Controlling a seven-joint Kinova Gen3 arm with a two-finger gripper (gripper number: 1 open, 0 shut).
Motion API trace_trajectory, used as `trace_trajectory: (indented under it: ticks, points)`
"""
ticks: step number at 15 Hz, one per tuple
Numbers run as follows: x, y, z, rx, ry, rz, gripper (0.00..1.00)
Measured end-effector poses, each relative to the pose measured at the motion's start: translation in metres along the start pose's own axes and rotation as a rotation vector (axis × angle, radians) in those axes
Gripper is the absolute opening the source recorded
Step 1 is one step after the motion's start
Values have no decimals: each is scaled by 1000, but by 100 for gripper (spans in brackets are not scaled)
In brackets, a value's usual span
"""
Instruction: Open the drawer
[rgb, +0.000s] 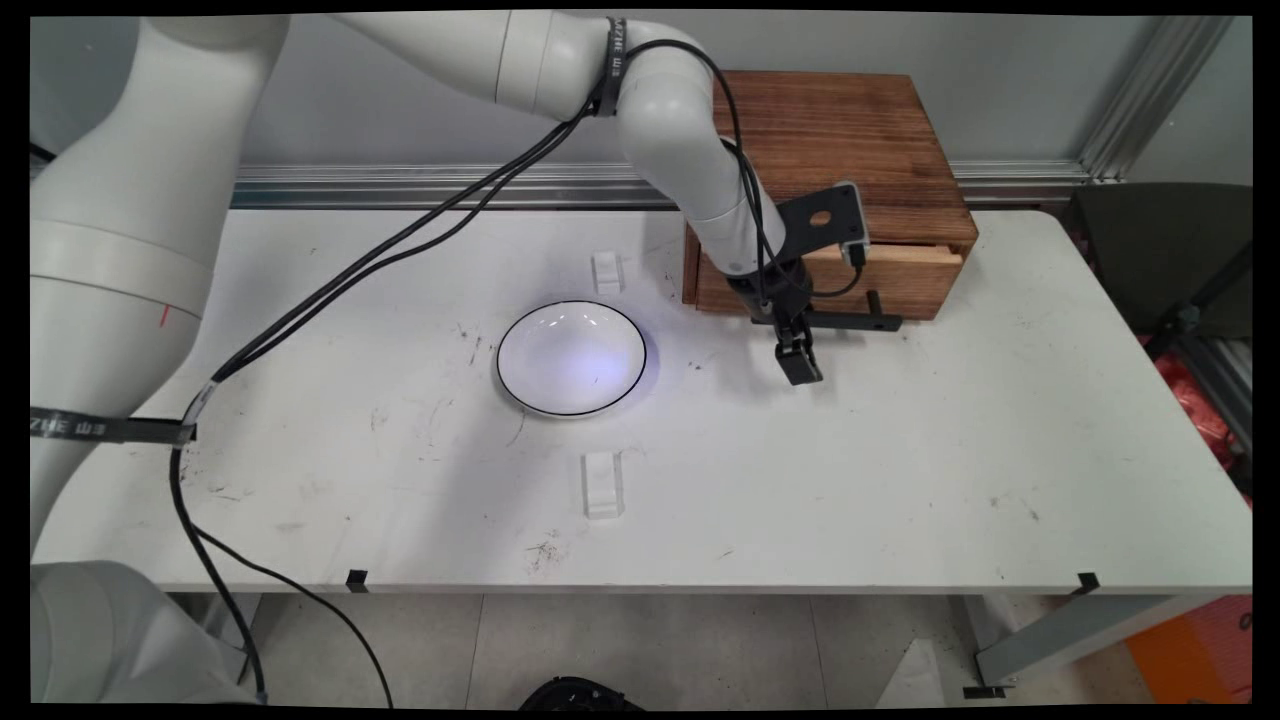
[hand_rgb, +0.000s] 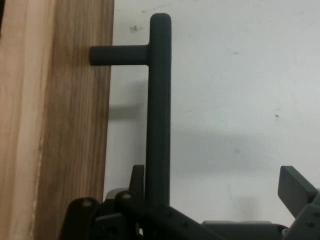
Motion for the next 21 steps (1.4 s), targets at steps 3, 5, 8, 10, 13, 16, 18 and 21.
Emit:
trace_trajectory:
  ticks: [3,5,8,10,13,16,18,21]
  points:
    - [-2,8,-3,-10,-4,-1,100]
    - [-2,13,-5,-16,-7,-2,100]
    - [-3,22,-7,-27,-10,-3,100]
    - [-2,29,-8,-36,-10,-4,100]
    - [0,39,-11,-48,-8,-6,100]
    - [2,49,-13,-60,-7,-10,100]
    - [2,54,-14,-67,-6,-14,100]
    - [4,64,-16,-78,-4,-19,100]
